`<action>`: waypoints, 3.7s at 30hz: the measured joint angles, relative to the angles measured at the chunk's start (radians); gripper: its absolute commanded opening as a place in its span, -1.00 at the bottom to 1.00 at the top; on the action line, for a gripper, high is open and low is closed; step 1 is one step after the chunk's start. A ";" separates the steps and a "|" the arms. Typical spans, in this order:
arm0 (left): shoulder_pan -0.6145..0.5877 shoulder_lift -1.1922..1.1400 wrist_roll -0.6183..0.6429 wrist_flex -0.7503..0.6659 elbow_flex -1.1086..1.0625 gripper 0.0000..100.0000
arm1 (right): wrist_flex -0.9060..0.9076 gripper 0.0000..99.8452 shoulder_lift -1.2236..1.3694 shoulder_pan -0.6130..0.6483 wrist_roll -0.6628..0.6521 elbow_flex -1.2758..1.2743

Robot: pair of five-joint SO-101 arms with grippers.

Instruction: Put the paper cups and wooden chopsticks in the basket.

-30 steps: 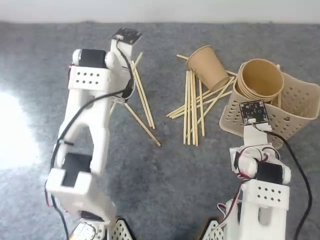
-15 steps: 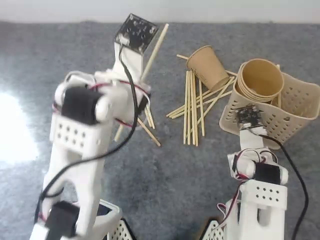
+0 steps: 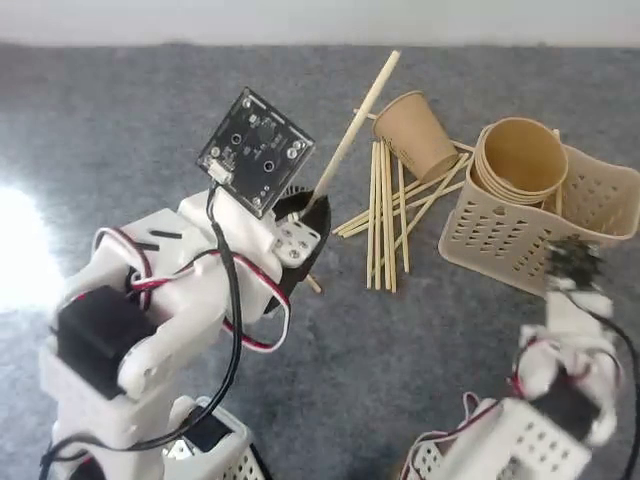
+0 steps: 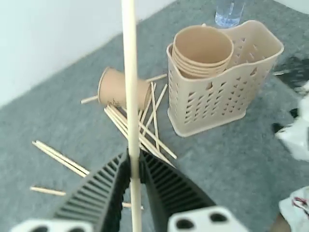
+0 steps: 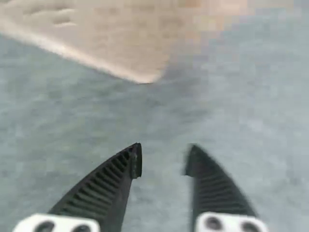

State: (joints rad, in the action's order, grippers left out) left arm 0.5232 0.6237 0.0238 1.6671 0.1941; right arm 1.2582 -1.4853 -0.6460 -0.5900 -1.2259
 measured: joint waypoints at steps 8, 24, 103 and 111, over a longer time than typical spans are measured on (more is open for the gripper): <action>0.054 0.015 -0.014 -0.078 0.000 -0.98 | -0.071 -0.99 -0.285 -0.247 0.002 -0.052; 0.029 0.114 -0.031 -0.181 -0.292 -0.98 | -0.279 -0.86 0.034 -0.261 0.204 0.107; -0.238 0.795 -0.138 -0.649 -1.215 -0.98 | 0.499 -0.99 1.470 0.290 0.384 1.304; -0.238 0.792 -0.138 -0.700 -1.286 -0.98 | 0.499 -0.99 1.556 0.292 0.400 1.430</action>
State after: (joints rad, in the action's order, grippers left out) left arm 0.2854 1.4154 -0.1143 0.9674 -1.0917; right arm 1.7568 0.0706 -0.3544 -0.1895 0.2041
